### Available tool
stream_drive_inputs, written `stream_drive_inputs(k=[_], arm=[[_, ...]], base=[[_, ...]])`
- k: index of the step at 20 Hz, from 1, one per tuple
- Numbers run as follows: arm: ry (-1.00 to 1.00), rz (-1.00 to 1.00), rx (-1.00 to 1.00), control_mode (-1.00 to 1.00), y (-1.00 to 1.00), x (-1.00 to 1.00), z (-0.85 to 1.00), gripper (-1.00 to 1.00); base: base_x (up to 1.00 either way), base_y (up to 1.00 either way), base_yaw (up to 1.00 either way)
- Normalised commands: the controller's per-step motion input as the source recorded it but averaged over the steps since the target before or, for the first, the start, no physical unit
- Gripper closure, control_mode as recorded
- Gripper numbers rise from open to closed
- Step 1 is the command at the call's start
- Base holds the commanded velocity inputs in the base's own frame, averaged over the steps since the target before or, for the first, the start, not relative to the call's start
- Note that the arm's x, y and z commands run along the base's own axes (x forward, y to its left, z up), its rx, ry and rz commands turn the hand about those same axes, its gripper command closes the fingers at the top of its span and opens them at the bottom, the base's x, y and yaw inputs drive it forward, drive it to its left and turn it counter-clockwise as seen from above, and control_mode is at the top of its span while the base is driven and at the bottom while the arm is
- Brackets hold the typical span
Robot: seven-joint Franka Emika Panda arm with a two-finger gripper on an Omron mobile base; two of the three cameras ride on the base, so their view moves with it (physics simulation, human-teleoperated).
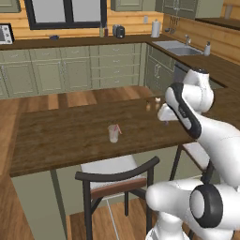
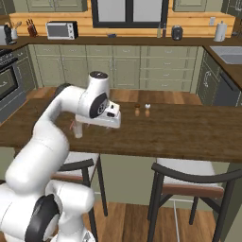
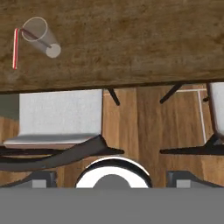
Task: Take a straw from the drawer in front and place it inside the glass cup on the dining counter.
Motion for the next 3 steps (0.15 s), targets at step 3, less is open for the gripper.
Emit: stream_drive_inputs(k=[3], arm=[[0.0, 0.0, 0.03, -1.0, -0.96, -0.53, -0.09, -1.0]], base=[[0.0, 0.0, 0.0]])
